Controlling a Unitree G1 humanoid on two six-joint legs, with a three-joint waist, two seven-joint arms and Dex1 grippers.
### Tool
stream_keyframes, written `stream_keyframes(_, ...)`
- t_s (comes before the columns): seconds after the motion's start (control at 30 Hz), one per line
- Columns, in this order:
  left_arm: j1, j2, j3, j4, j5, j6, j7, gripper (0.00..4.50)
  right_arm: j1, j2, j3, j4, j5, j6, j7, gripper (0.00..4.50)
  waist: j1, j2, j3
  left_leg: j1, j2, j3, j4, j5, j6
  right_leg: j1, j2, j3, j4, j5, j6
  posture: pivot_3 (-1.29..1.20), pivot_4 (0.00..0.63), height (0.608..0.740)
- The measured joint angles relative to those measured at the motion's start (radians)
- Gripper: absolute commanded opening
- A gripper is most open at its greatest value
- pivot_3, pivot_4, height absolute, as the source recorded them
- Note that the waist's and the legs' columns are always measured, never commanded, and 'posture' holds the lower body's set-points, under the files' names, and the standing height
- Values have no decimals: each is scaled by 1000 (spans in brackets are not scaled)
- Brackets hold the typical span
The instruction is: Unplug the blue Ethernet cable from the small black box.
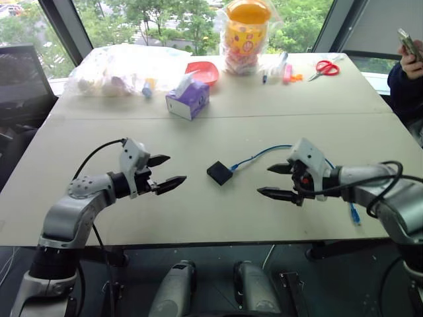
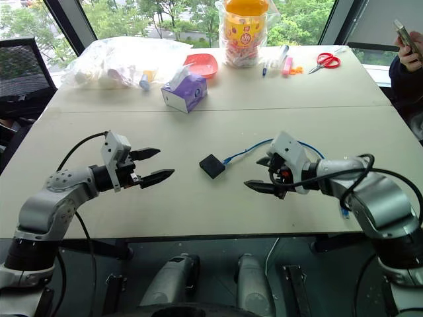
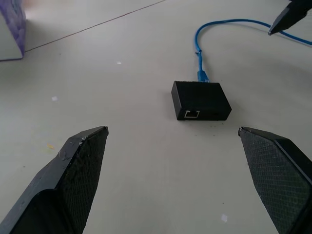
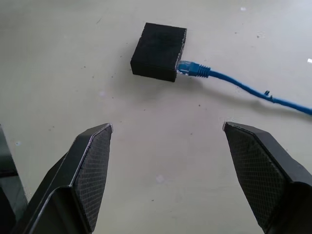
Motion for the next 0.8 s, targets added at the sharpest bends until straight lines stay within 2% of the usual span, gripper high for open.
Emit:
stream_keyframes(0.13,-1,26,-7,3,8,-1,-17,4476,-226,13,204,222,-197,-176,139,3804,-14,-1,0,0,0,0,-1,0,0,-1,0,0,0,1,-1,0,150,740)
stream_keyframes(0.23,-4,34,-4,3,8,-2,-18,4476,-311,41,328,368,-343,-340,237,3804,-13,-1,1,0,0,0,-2,0,0,-1,1,0,0,1,-1,0,150,740)
stream_keyframes(0.37,5,43,9,12,20,-10,-17,4476,-429,179,454,661,-502,-563,319,3804,-20,-1,1,1,0,2,-2,0,0,-2,1,2,3,1,-1,0,150,740)
stream_keyframes(0.47,32,46,16,1,21,-12,-17,4476,-535,294,480,896,-589,-702,328,3804,-25,-2,2,4,1,3,-2,0,0,-1,3,3,4,2,-1,0,150,740)
stream_keyframes(0.57,42,48,20,-7,22,-13,-15,4476,-596,372,480,1044,-631,-786,328,3804,-22,-2,2,6,1,3,-2,0,-1,0,4,3,6,2,-2,0,150,740)
stream_keyframes(0.8,69,49,36,-32,22,-13,6,4476,-698,491,463,1284,-711,-905,341,3804,-26,-2,2,12,1,3,-4,0,-1,3,4,4,8,2,-2,0,150,740)
